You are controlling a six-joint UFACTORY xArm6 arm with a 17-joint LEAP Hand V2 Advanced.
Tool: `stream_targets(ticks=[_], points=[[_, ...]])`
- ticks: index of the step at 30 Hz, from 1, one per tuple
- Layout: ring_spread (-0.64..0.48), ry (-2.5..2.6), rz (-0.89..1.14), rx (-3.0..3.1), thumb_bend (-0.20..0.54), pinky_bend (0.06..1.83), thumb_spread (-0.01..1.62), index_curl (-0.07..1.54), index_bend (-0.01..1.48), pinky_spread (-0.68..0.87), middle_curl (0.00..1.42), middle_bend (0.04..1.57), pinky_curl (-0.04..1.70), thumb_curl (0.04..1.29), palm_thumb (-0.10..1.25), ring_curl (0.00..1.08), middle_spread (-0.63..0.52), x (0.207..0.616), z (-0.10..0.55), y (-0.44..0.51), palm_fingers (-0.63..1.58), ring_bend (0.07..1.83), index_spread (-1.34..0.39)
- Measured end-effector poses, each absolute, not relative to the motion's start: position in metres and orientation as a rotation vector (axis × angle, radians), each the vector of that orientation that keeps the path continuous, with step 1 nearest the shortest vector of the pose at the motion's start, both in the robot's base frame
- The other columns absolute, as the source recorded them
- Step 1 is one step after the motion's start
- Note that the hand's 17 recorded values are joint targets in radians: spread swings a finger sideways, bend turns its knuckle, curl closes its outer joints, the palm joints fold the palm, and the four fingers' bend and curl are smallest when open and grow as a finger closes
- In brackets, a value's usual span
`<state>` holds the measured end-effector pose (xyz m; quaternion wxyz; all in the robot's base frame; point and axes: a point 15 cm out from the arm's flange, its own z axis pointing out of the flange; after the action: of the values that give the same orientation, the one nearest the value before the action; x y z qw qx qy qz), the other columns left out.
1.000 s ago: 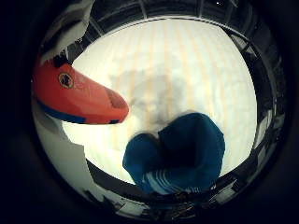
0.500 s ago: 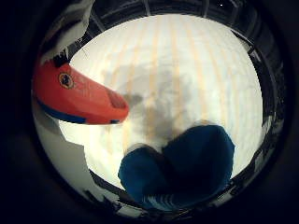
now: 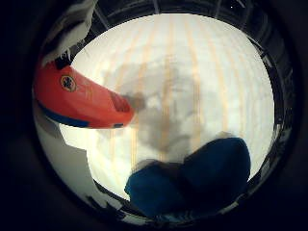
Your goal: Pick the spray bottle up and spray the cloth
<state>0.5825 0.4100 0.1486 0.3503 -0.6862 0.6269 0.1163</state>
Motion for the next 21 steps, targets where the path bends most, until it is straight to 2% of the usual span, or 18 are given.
stream_targets(ticks=[3,6,9,11,12,15,18,21], points=[[-0.22,1.627,0.303,-1.779,-0.032,1.00,0.84,1.03,0.98,-0.14,0.72,1.40,1.55,0.86,0.95,0.82,-0.11,0.582,0.145,0.410,1.11,1.35,-0.28],[-0.21,1.619,0.300,-1.788,-0.032,0.98,0.86,1.00,0.87,-0.17,0.69,1.33,1.41,0.81,0.86,0.78,-0.11,0.582,0.144,0.410,1.11,1.33,-0.30],[-0.21,1.597,0.294,-1.810,-0.036,0.99,0.91,0.96,0.61,-0.21,0.66,1.19,1.27,0.73,0.82,0.73,-0.14,0.581,0.142,0.409,0.98,1.33,-0.34],[-0.22,1.589,0.322,-1.829,-0.037,1.01,0.93,0.93,0.39,-0.28,0.64,1.07,1.16,0.67,0.78,0.69,-0.17,0.575,0.139,0.412,0.82,1.32,-0.38],[-0.23,1.581,0.343,-1.841,-0.034,1.02,0.95,0.92,0.34,-0.30,0.64,1.04,1.13,0.65,0.78,0.68,-0.18,0.572,0.138,0.413,0.78,1.31,-0.39],[-0.23,1.558,0.376,-1.870,-0.028,0.94,1.02,0.85,0.17,-0.37,0.63,0.92,1.04,0.58,0.74,0.65,-0.19,0.566,0.135,0.415,0.48,1.27,-0.40],[-0.21,1.540,0.371,-1.884,-0.032,0.93,1.05,0.78,0.16,-0.34,0.62,0.79,1.01,0.52,0.69,0.62,-0.17,0.566,0.135,0.414,0.25,1.20,-0.36],[-0.16,1.522,0.394,-1.902,-0.031,0.87,1.06,0.70,0.18,-0.26,0.57,0.66,0.99,0.47,0.66,0.59,-0.10,0.562,0.135,0.414,0.07,1.11,-0.30]])
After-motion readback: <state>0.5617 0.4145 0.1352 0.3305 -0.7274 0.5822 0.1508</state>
